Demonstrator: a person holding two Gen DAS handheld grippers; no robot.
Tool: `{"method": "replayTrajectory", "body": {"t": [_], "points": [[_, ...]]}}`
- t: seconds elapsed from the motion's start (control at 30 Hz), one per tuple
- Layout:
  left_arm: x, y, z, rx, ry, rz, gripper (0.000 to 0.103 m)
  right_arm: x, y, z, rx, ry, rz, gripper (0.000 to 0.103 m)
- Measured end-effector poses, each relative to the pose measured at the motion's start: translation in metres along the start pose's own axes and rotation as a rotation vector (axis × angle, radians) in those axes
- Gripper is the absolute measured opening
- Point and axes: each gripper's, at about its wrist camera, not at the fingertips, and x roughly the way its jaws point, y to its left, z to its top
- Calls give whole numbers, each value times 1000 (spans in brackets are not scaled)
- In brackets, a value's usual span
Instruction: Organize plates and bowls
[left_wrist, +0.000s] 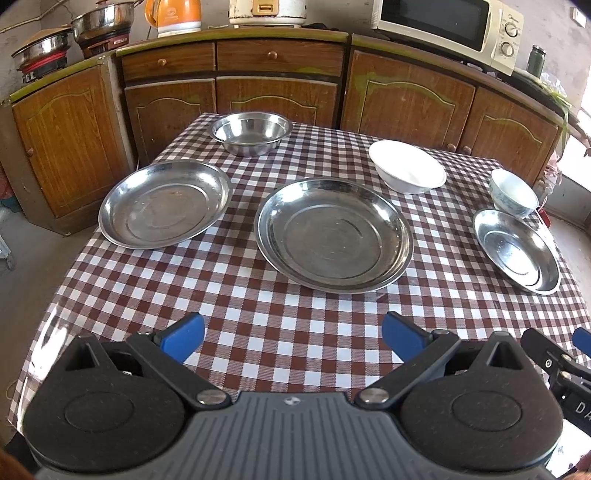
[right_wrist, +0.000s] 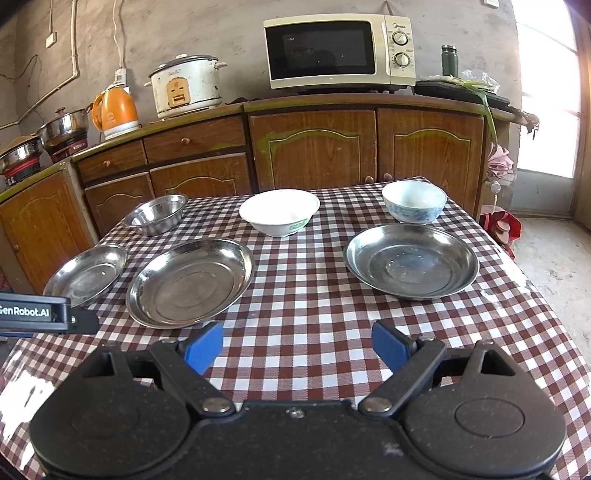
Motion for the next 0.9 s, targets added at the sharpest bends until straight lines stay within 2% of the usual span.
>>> {"method": "replayTrajectory", "body": {"t": [0.43,0.9], "points": [[3,15,3,-27,-4,27,103,10,28,7,-65,-15,54,102],[11,63,13,-106,-16,110,103,38,96,22,-192,-42,196,103]]}}
